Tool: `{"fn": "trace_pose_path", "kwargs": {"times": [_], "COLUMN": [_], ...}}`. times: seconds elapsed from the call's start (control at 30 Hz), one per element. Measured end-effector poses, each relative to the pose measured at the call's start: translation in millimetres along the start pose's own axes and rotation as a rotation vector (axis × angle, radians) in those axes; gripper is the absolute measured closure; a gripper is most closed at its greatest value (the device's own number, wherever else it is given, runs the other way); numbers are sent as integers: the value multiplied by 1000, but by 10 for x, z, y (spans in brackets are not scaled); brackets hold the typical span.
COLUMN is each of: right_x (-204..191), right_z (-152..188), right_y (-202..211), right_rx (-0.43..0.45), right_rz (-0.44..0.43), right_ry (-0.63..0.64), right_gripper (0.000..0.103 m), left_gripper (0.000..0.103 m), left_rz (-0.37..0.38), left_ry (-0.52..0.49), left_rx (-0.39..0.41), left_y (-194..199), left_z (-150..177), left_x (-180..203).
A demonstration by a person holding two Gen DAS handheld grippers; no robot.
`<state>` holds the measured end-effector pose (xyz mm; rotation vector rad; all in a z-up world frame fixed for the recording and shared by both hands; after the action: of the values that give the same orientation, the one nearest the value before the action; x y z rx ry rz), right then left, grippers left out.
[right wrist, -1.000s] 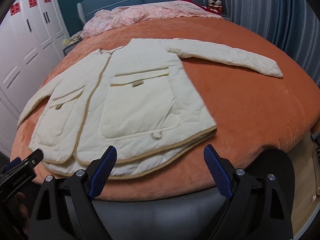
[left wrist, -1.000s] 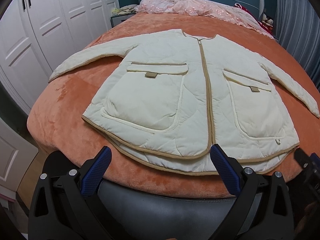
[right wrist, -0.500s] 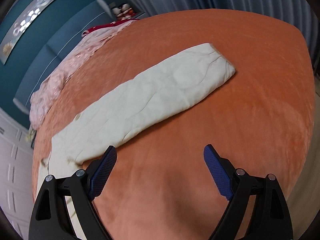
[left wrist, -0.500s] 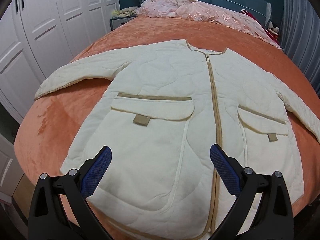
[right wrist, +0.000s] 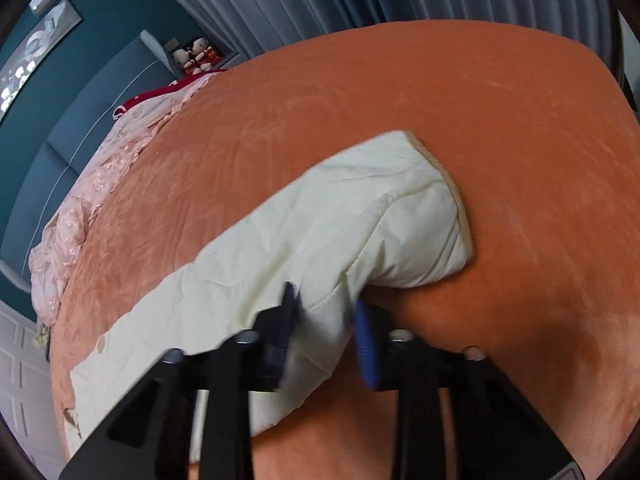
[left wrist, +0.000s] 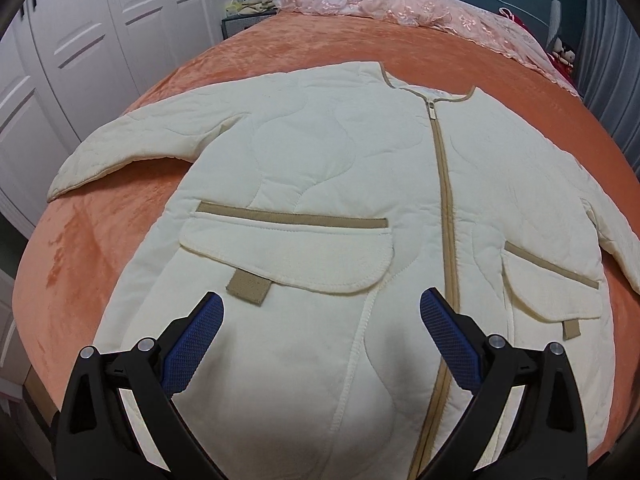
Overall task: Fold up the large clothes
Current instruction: 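Reach the right gripper to the jacket sleeve cuff and grasp it, then fold the held sleeve across the jacket body with the right gripper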
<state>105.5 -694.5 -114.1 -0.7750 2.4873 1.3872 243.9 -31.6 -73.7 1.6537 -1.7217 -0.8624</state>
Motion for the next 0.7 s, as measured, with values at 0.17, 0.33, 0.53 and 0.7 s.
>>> {"fn": "trace_pose_path", "kwargs": {"times": [0.17,0.33,0.53,0.7], "right_x": [-1527,-3209,-4168,-4070], "right_z": [179,1398,3266,3845], "right_y": [564,1235,1419,1502], "right_rx": [73,-36,-281,-387], "right_rz": [-275,-651,-821,-847], "right_ry": [278,602,885,889], "right_gripper": [96,96,85,58], "left_gripper": [7,7,7,7], "left_rz": [-39,-54,-43,66], "left_ry": [22,78,138,228], "left_rx": [26,7,-13,-32], "left_y": [-49,-132,-153,-235], "left_z": [-113,-112,-89,-200], "left_x": [-200,-443,-729,-877]}}
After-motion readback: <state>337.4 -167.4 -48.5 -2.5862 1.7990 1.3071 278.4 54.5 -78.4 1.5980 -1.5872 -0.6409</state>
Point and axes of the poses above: each gripper's, at about its wrist camera, not at the fingertips, and y roughly against the way its jaws point, x to its right, z to its underside, the point moved 4 cm from there along -y, roughly the way its jaws point, and after that the axes turned 4 degrees about x, right-handed, at the moved point
